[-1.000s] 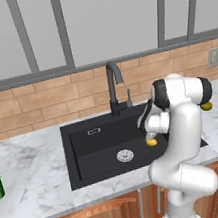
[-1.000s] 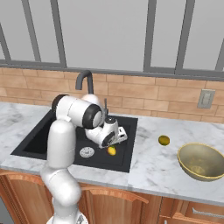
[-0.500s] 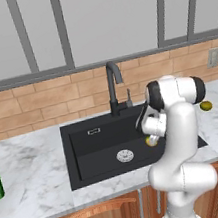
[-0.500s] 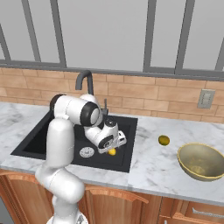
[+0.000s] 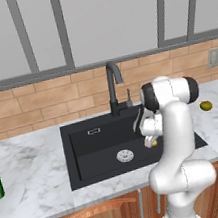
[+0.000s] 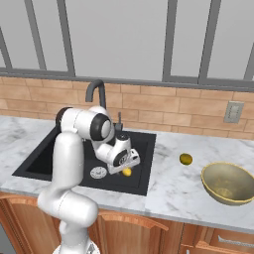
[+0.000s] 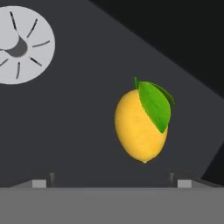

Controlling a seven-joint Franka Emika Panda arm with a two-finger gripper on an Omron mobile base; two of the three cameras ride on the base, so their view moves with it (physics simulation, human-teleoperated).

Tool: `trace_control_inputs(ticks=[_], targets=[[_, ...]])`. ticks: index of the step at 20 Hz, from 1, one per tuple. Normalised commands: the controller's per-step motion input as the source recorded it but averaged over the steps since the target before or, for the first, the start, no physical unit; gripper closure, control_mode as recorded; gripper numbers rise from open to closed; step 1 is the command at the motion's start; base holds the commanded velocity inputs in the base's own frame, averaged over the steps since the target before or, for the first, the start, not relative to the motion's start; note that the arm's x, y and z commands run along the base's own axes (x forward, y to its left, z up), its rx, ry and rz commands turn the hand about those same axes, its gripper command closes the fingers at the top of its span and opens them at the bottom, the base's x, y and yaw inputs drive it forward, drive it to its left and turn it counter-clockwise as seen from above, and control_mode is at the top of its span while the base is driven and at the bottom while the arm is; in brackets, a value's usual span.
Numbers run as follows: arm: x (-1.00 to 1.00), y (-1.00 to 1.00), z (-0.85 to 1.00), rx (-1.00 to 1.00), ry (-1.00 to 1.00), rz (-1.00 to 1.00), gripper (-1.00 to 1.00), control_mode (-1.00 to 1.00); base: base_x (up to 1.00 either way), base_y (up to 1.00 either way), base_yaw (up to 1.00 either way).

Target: Remove the lemon and orange from the sink. Then move the bowl and cup from the counter to the sink for washing.

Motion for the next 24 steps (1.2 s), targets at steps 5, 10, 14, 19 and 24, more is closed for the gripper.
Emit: trace_control_inputs(ticks=[5, 10, 14, 19, 24], targets=[[0.16, 0.07, -0.04, 0.00, 0.01, 0.00, -1.00, -1.00, 0.00, 0.00, 0.00], [0.11, 0.02, -0.11, 0.00, 0.04, 0.00, -1.00, -1.00, 0.00, 0.00, 0.00], [0.11, 0.01, -0.16, 0.00, 0.08, 0.00, -1.00, -1.00, 0.00, 0.00, 0.00], [0.17, 0.00, -0.19, 0.00, 0.08, 0.00, -1.00, -1.00, 0.00, 0.00, 0.00], [0.21, 0.00, -0.15, 0.00, 0.01, 0.00, -1.00, -1.00, 0.00, 0.00, 0.00]])
